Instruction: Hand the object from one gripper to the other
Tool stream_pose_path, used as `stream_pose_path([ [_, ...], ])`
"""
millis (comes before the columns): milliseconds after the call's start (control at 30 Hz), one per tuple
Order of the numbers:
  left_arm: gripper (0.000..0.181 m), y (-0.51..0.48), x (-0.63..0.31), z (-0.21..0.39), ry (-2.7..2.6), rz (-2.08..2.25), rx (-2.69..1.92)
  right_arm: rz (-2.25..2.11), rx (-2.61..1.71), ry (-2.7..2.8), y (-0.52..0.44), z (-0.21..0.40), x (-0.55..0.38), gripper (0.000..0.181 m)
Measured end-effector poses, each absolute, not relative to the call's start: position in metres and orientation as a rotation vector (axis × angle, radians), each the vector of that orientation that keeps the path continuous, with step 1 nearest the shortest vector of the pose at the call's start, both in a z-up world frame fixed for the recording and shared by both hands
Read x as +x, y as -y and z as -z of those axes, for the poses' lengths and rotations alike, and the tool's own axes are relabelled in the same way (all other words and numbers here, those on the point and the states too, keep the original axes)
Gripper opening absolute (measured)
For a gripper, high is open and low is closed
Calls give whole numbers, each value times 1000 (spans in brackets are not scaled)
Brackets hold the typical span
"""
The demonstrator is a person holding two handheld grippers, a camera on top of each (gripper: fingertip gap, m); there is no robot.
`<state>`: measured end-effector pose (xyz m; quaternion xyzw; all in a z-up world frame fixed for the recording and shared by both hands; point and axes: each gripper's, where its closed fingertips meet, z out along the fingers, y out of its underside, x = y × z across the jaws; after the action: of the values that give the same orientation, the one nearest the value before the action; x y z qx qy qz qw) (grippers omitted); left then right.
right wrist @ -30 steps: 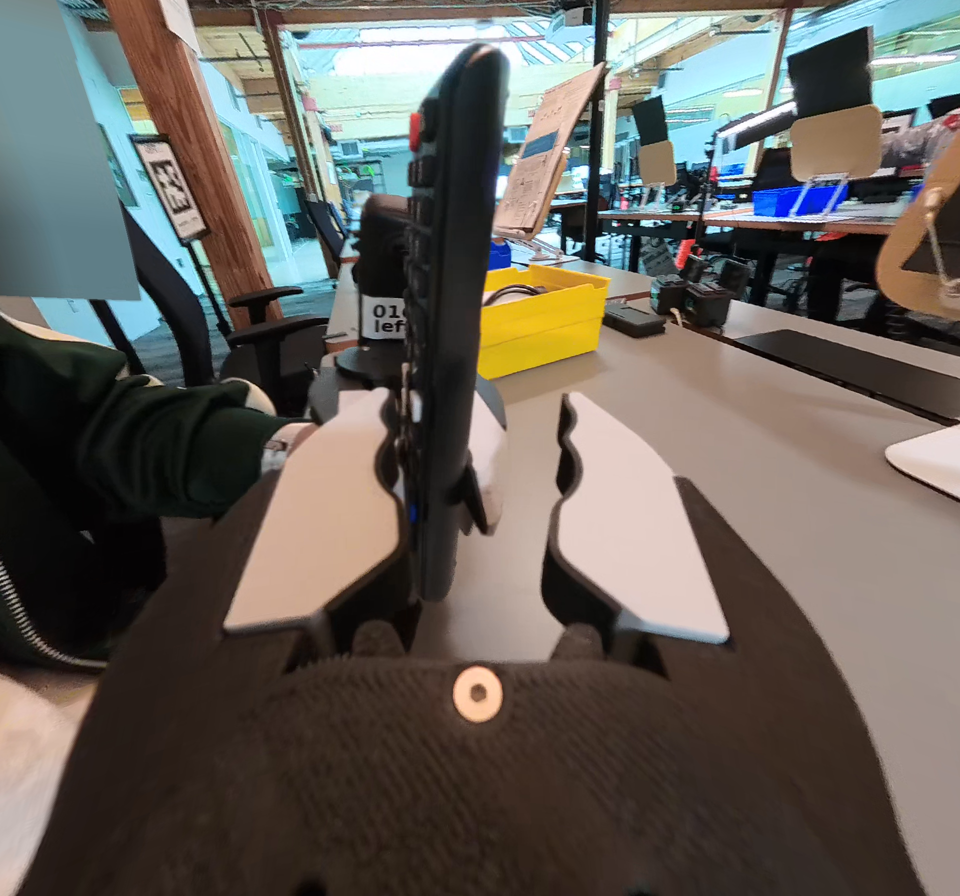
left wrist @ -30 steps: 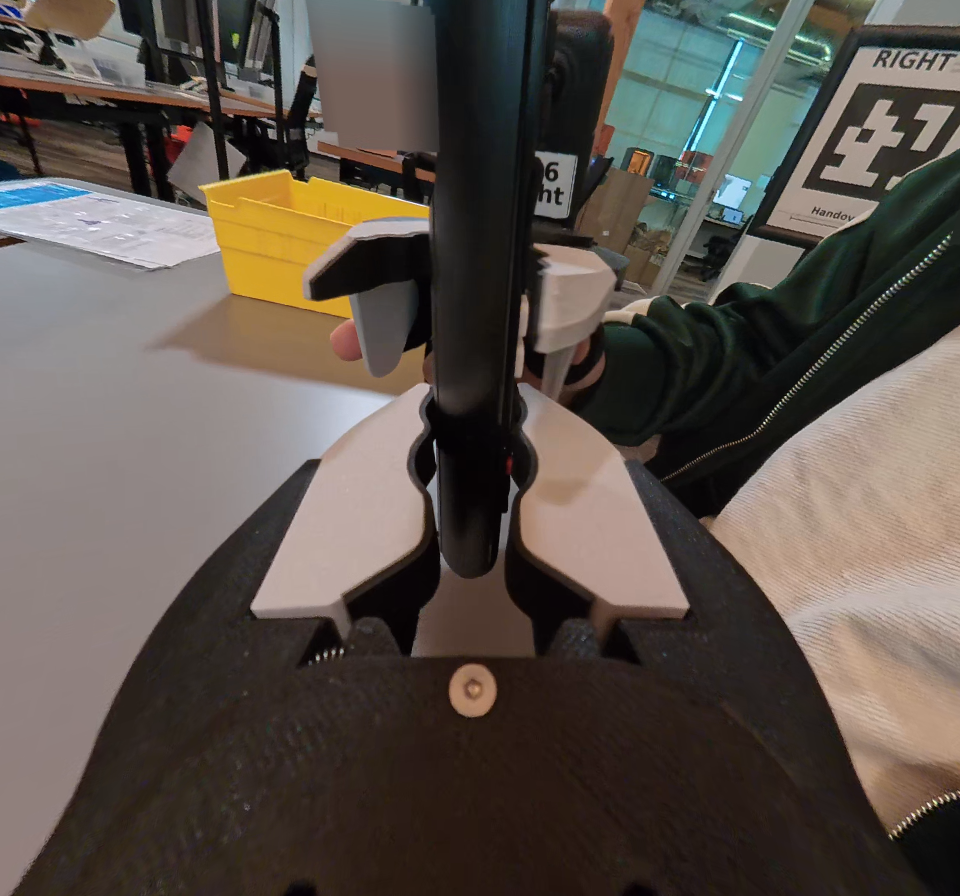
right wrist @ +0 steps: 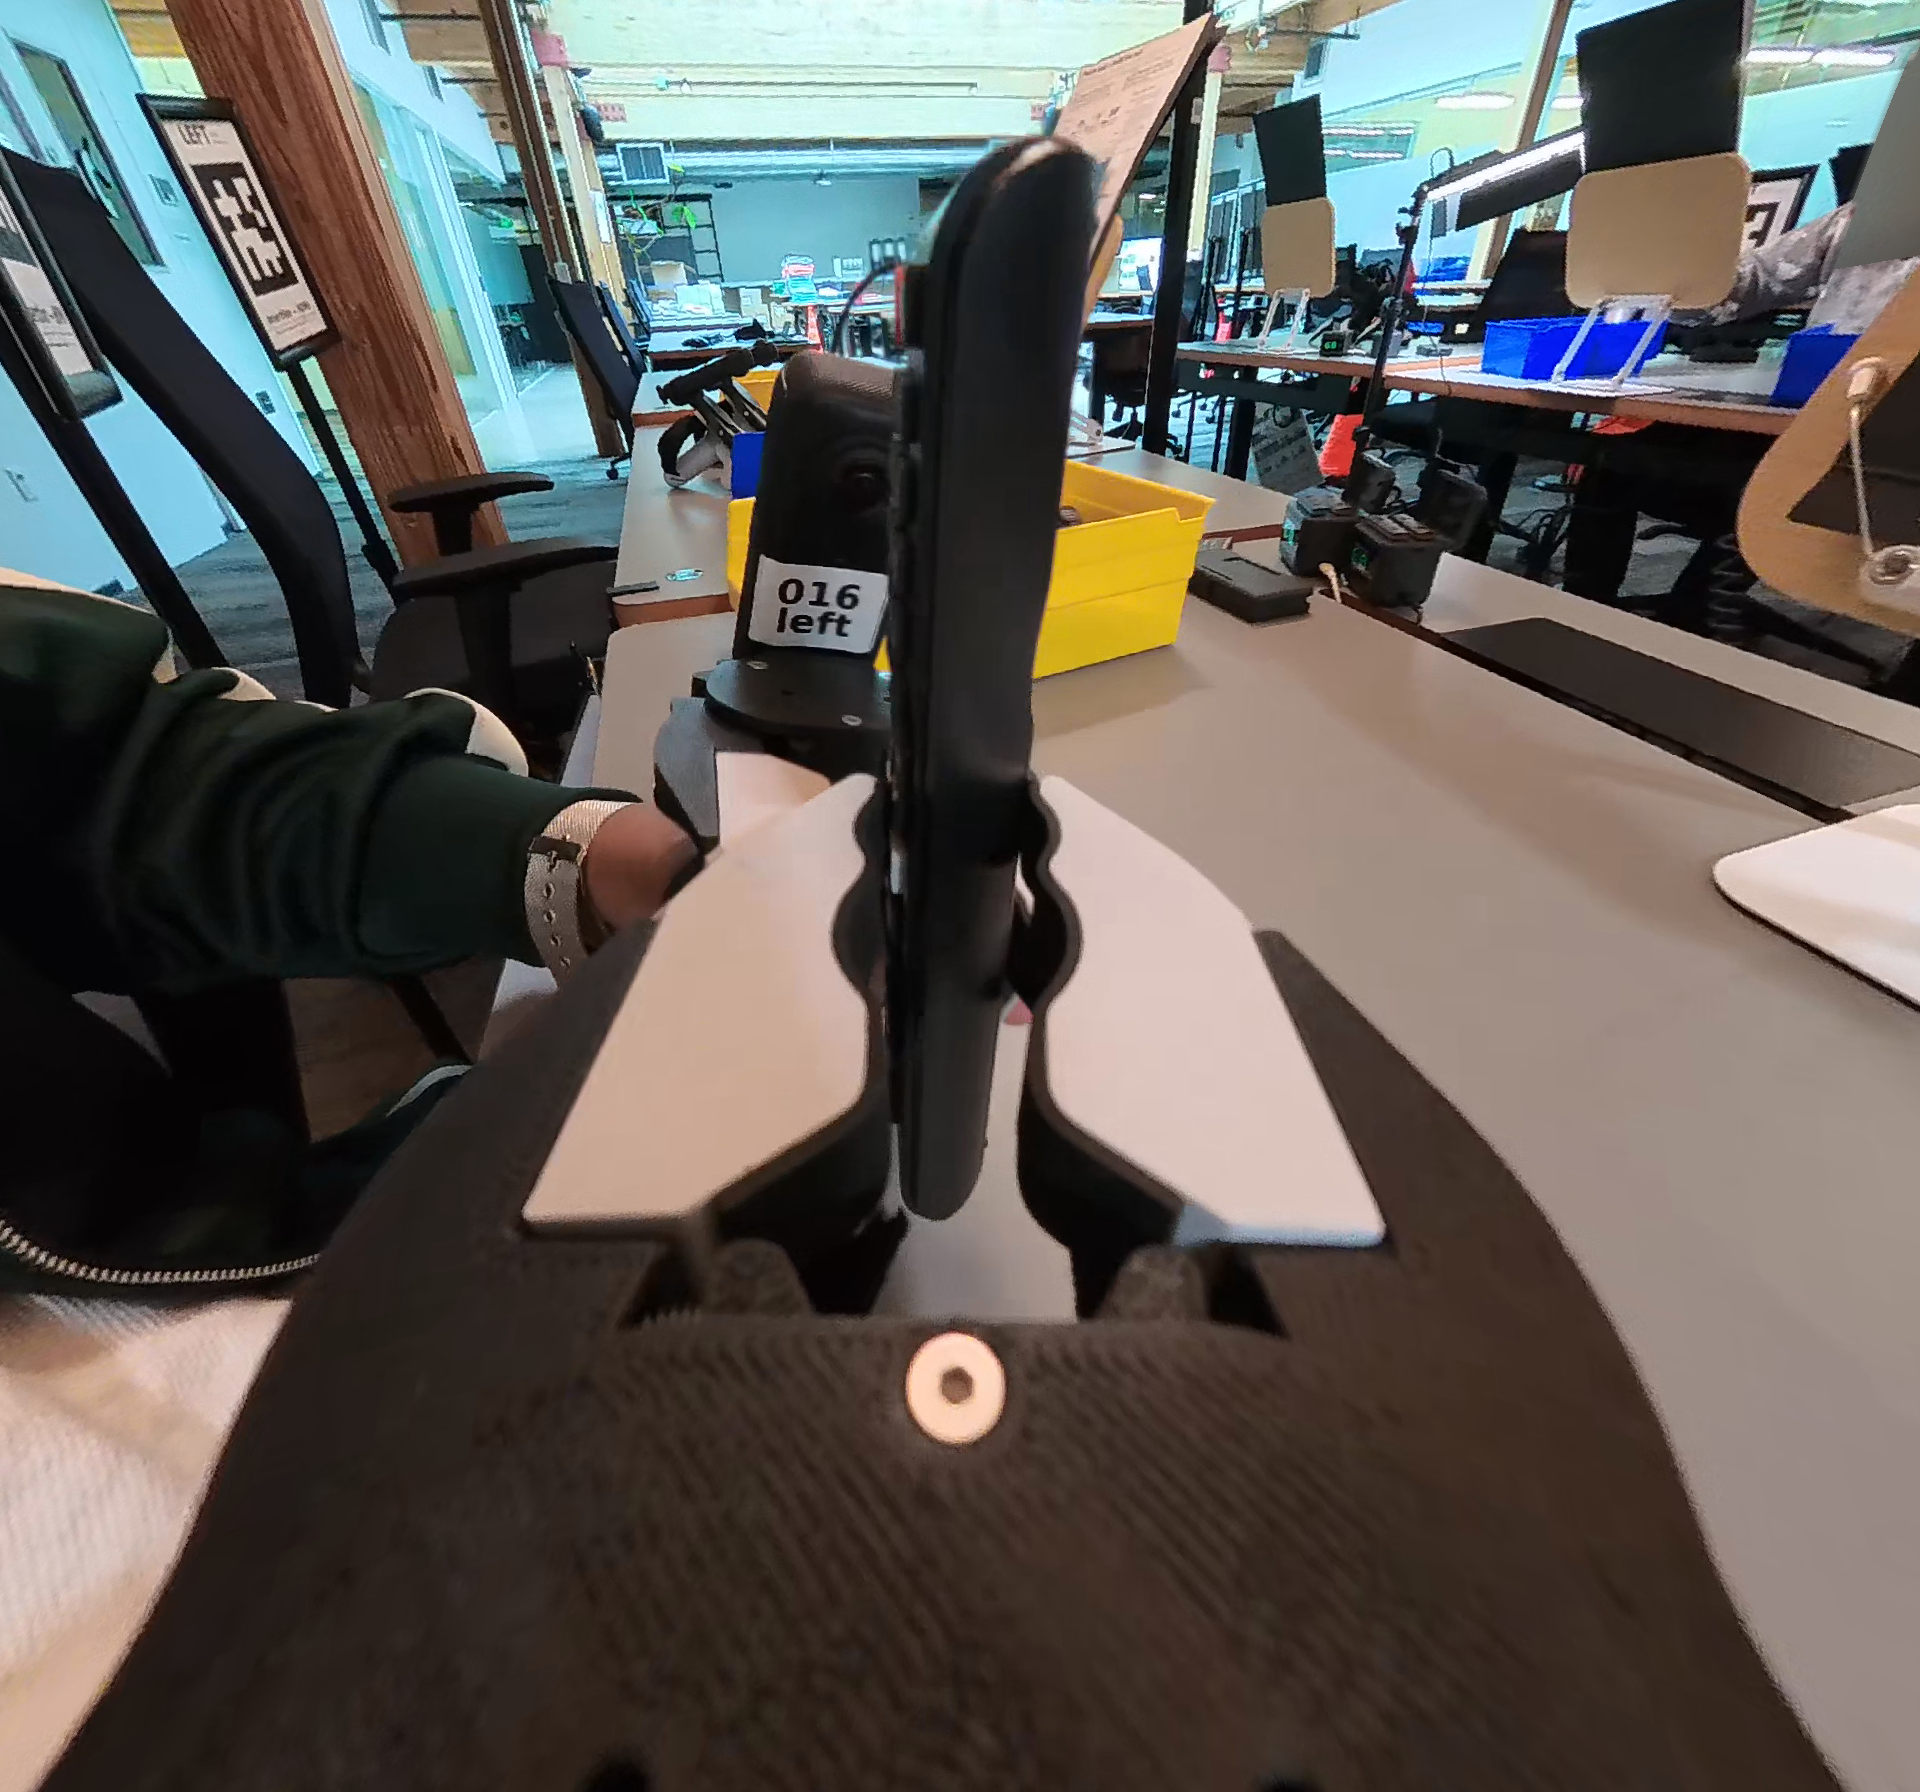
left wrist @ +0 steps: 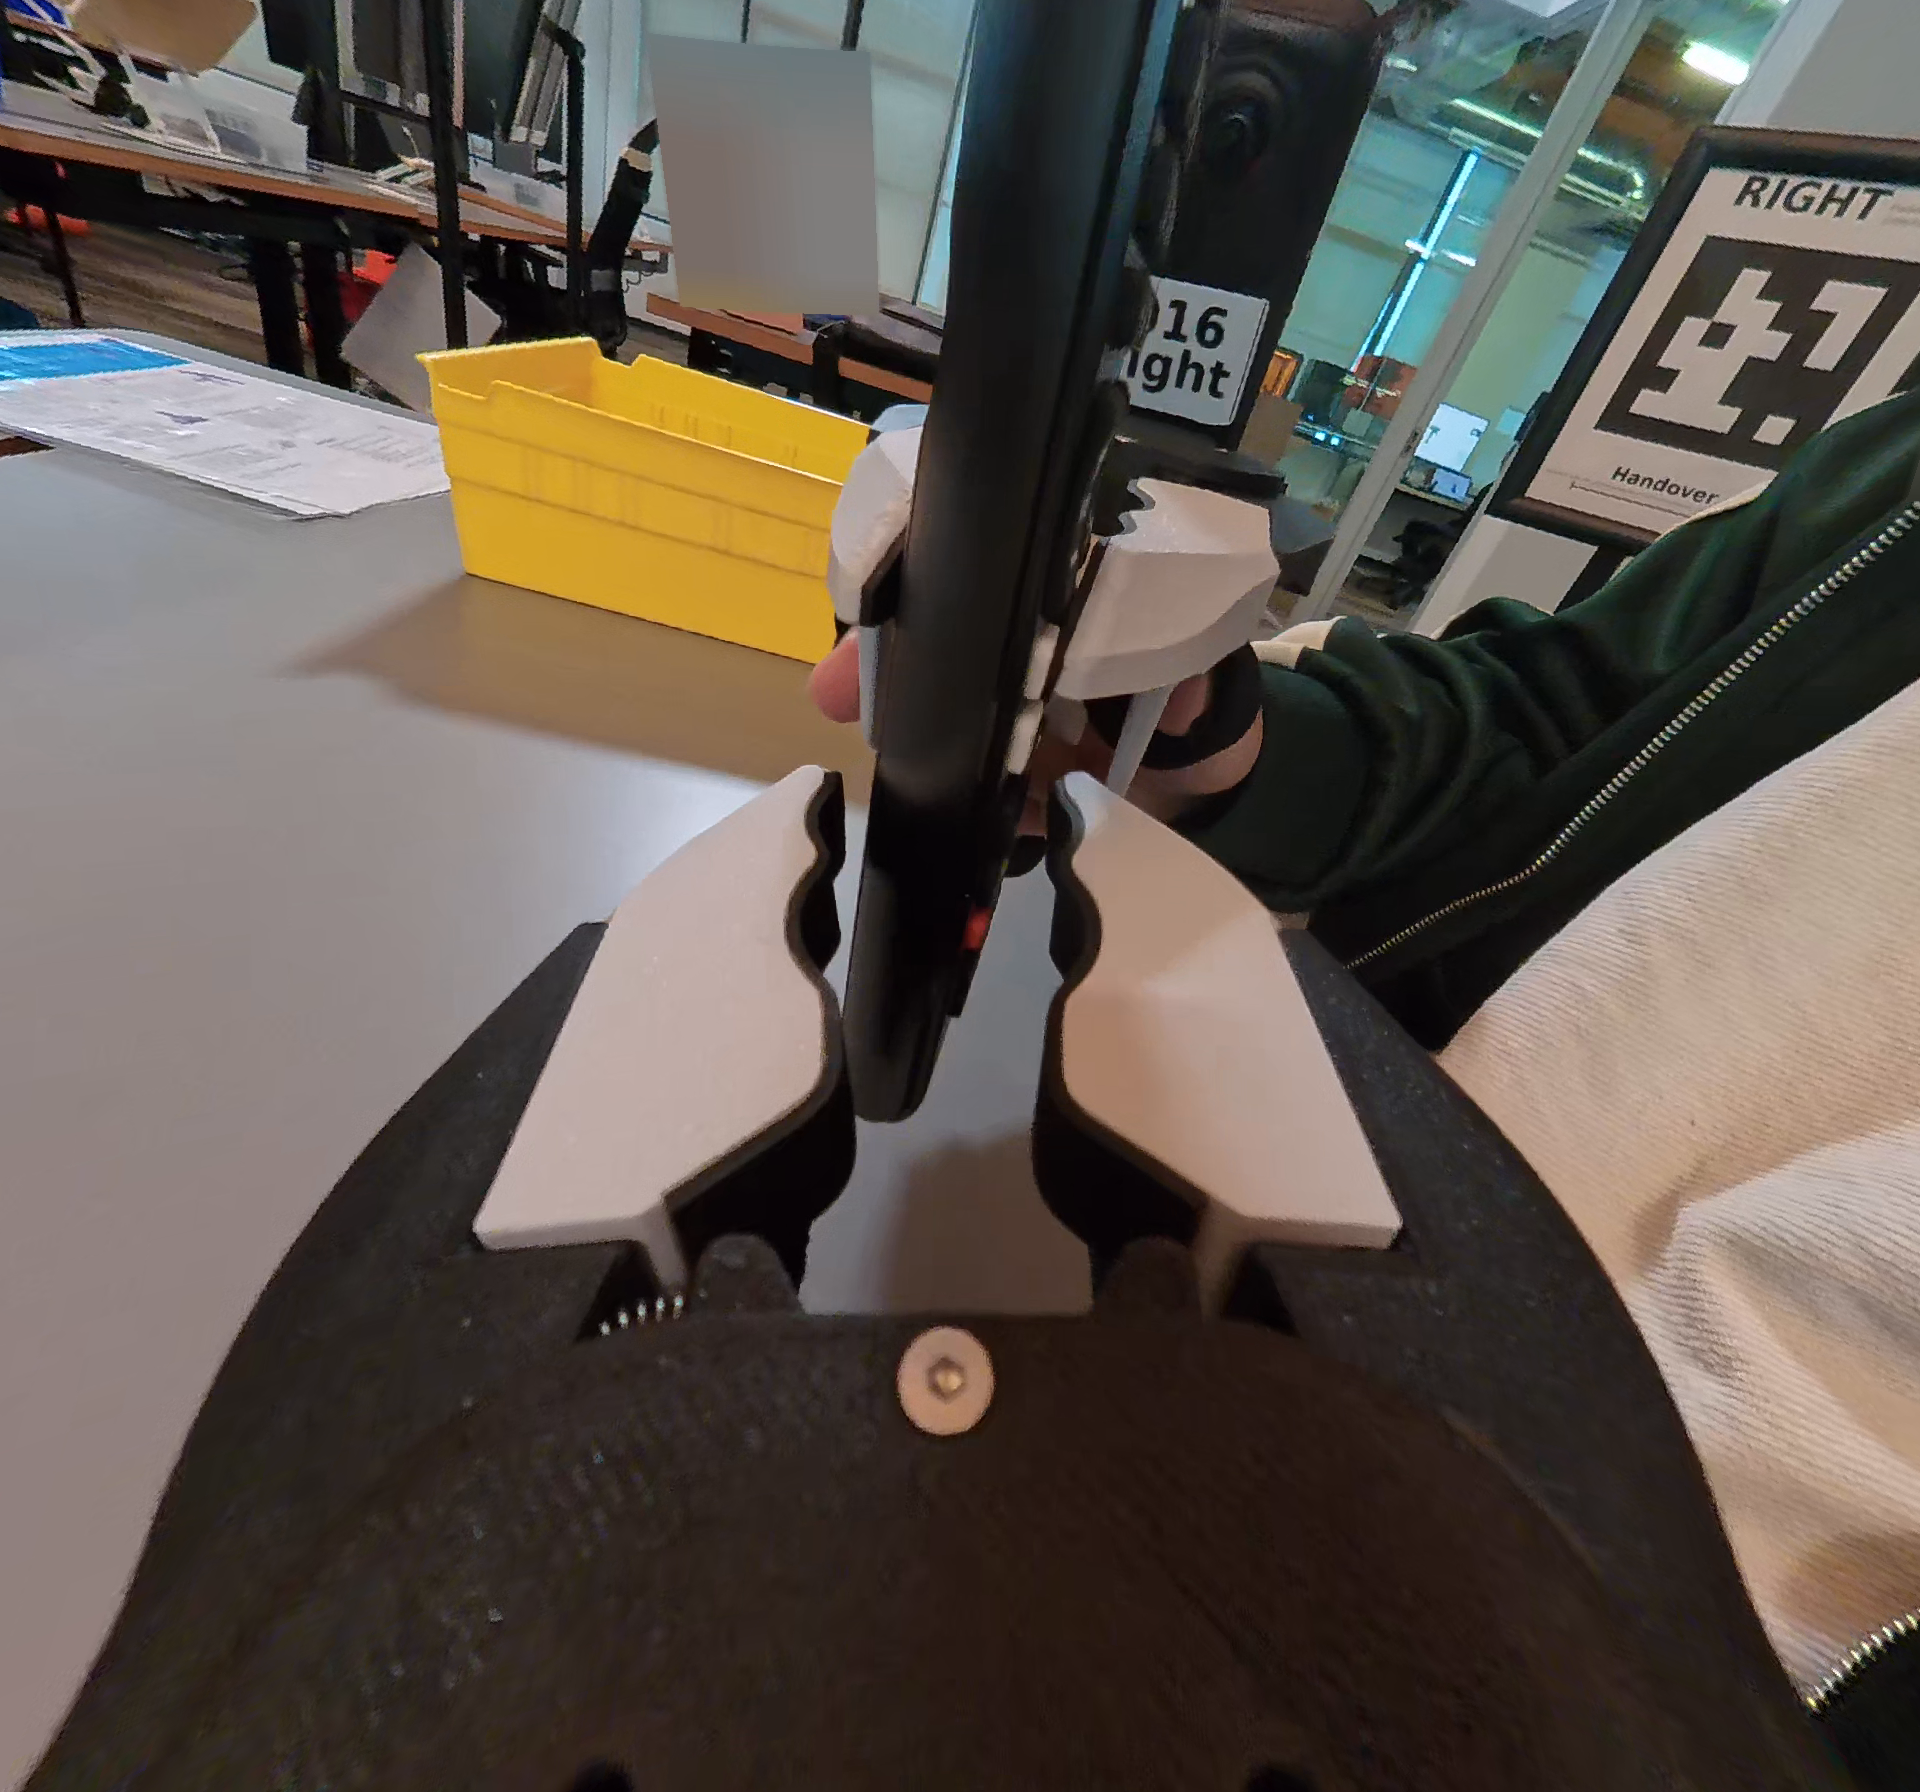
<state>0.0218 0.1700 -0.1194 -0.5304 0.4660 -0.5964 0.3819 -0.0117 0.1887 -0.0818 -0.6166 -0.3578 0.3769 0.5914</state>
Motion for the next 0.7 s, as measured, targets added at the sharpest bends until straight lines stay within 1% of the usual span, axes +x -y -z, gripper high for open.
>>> stream_pose_path([
  [133,41,-174,19,118,-1165,1530,-1352,-845,-1449,829,-192,84,-10,24],
  [267,60,-179,14,112,-1139,1540,-1326,-811,-1456,827,-193,85,-9,24],
  [333,63,-181,10,106,-1123,1548,-1304,-808,-1455,836,-192,86,-9,24],
  [567,65,-172,5,80,-1155,1542,-1205,-844,-1450,835,-190,86,-9,24],
  [667,62,-168,5,67,-1154,1531,-1190,-892,-1428,853,-186,85,-11,24],
  [700,58,-168,5,63,-1143,1529,-1194,-916,-1420,861,-184,85,-13,24],
])
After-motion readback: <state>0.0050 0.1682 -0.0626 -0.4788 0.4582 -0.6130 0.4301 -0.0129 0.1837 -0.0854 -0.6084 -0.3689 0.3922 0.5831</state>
